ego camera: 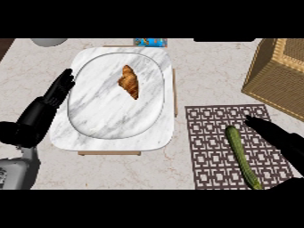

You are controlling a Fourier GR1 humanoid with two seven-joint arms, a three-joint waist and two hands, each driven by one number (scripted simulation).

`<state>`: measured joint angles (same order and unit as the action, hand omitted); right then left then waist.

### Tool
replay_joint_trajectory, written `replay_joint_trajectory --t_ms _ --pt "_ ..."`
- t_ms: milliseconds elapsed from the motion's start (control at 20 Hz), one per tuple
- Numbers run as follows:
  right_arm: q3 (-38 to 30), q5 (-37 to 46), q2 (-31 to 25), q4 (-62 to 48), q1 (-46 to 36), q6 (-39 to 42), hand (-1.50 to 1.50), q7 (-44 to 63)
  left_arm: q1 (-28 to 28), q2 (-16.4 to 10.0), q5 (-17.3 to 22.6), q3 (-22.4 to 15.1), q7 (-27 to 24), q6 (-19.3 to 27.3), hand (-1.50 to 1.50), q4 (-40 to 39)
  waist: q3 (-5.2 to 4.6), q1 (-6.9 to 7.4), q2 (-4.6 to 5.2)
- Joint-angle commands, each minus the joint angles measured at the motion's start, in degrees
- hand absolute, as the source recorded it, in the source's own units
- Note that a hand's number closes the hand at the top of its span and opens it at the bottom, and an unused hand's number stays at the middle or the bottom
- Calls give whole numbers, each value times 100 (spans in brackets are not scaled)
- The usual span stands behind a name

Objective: Pick the squash from the placemat and place it in the basket

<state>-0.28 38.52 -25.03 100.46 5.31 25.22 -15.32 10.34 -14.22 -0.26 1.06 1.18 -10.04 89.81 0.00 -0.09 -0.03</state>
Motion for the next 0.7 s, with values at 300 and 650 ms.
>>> replay_joint_trajectory --t_ms 300,650 --pt "277 909 321 0 262 -204 -150 -34 -305 243 -250 -53 14 -61 0 378 1 6 -1" --pt "160 1076 498 -211 -1 -43 -150 44 153 231 -378 257 -372 -150 0 -459 -1 -9 3"
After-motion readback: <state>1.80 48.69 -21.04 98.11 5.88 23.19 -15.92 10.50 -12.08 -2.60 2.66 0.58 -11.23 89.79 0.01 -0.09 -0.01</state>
